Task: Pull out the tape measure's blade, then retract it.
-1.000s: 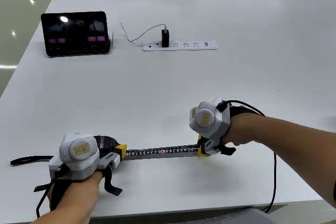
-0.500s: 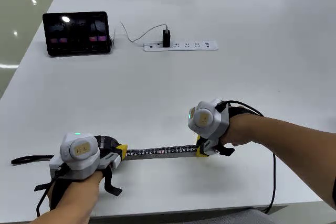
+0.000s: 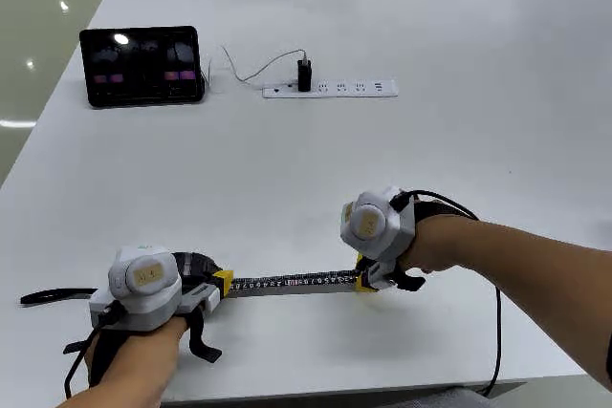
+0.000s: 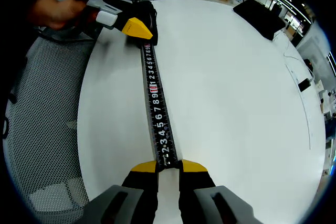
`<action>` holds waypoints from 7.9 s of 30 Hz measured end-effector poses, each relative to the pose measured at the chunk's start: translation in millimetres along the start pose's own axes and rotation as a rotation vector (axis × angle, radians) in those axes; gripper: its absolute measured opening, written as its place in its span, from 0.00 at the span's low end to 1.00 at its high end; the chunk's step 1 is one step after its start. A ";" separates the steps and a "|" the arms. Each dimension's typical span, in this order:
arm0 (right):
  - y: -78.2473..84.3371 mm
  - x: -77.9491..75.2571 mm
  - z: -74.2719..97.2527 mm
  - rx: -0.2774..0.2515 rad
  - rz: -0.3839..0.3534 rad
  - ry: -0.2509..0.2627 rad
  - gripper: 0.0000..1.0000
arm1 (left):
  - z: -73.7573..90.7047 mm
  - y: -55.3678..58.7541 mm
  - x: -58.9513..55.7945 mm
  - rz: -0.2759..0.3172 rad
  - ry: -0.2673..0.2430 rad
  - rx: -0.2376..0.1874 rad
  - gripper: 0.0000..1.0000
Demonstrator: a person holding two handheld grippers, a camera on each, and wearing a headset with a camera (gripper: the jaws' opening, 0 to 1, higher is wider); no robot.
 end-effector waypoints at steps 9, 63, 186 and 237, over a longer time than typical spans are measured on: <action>-3.3 1.3 -1.3 0.012 0.008 0.002 0.11 | -0.7 -0.4 0.5 0.000 0.006 0.004 0.64; -22.7 6.8 -7.7 0.005 0.019 -0.003 0.11 | -1.0 0.0 1.1 0.005 0.010 0.011 0.64; -79.7 22.9 -27.7 -0.012 -0.007 -0.017 0.10 | -0.4 -1.4 1.2 0.016 0.021 0.024 0.64; -104.9 33.2 -36.3 -0.063 0.004 -0.052 0.11 | -0.1 -0.8 5.5 0.068 0.065 0.034 0.63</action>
Point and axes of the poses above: the centre of the closed fingertips' face, and the gripper's own axes: z roughly backward along the fingers, x roughly to its left, y roughly out of its underside, the point moved 6 cm from there along z, roughly backward along the fingers, and after that the axes turned 11 degrees about -z, right-handed, at the moved point
